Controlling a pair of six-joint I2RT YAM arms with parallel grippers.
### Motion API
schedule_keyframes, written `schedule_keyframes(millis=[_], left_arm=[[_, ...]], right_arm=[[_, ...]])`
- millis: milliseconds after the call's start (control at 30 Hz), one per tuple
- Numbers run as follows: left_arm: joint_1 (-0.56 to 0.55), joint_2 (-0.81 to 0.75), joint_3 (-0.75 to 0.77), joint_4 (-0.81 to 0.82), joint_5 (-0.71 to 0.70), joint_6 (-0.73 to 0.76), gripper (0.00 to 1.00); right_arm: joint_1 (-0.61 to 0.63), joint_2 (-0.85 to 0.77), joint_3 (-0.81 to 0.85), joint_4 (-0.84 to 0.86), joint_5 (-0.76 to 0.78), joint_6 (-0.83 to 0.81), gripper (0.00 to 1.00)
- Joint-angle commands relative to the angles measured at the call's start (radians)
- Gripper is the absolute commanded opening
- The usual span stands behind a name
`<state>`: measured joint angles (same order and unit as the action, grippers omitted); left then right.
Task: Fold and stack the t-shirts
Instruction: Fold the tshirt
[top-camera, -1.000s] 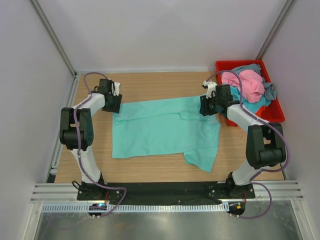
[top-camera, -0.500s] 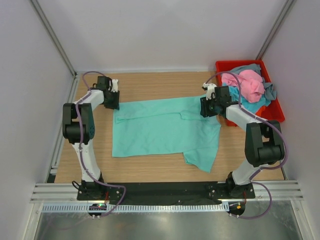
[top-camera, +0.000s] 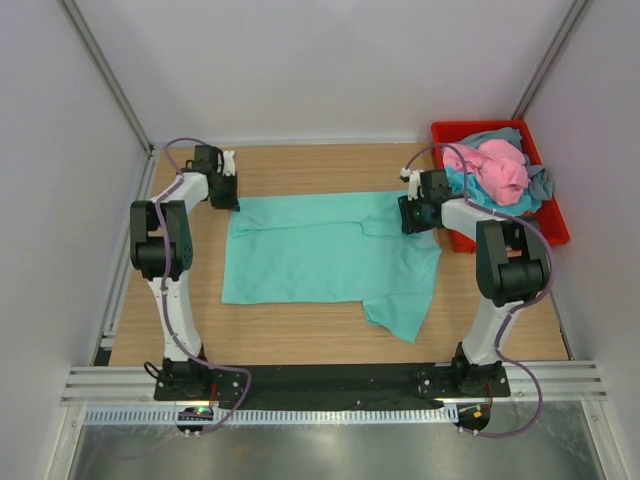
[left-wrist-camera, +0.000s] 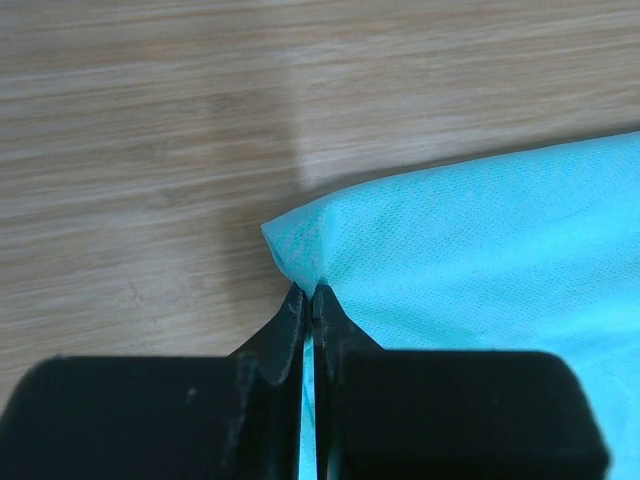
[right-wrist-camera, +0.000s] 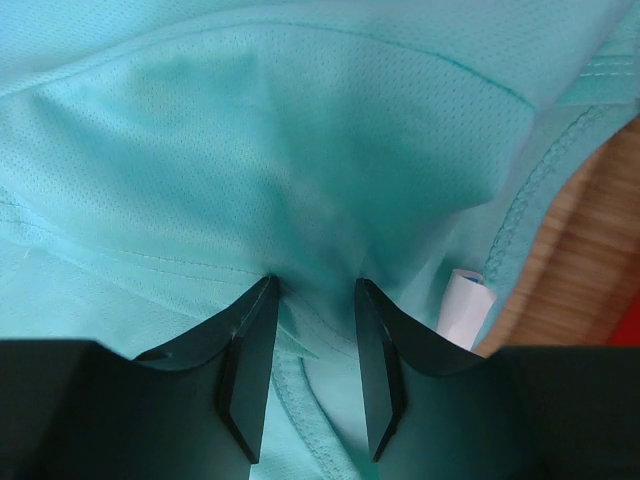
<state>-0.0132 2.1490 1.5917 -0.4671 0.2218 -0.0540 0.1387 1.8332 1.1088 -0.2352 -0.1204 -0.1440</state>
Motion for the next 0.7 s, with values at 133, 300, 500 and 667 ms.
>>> schedule_keyframes(millis=[133, 300, 500, 667], left_arm=[[0.039, 0.067, 0.105, -0.013, 0.025, -0.043, 0.00], [0.051, 0.118, 0.171, -0.021, 0.036, -0.069, 0.00], [0.055, 0.181, 0.290, -0.037, 0.036, -0.095, 0.00], [0.053, 0.125, 0.268, -0.038, 0.073, -0.093, 0.03]], right_arm=[[0.010, 0.093, 0.147, -0.029, 0.042, -0.008, 0.42], [0.015, 0.153, 0.252, -0.052, 0.036, 0.006, 0.42], [0.027, 0.244, 0.365, -0.091, 0.041, 0.026, 0.42], [0.048, 0.189, 0.340, -0.110, 0.033, 0.032, 0.42]])
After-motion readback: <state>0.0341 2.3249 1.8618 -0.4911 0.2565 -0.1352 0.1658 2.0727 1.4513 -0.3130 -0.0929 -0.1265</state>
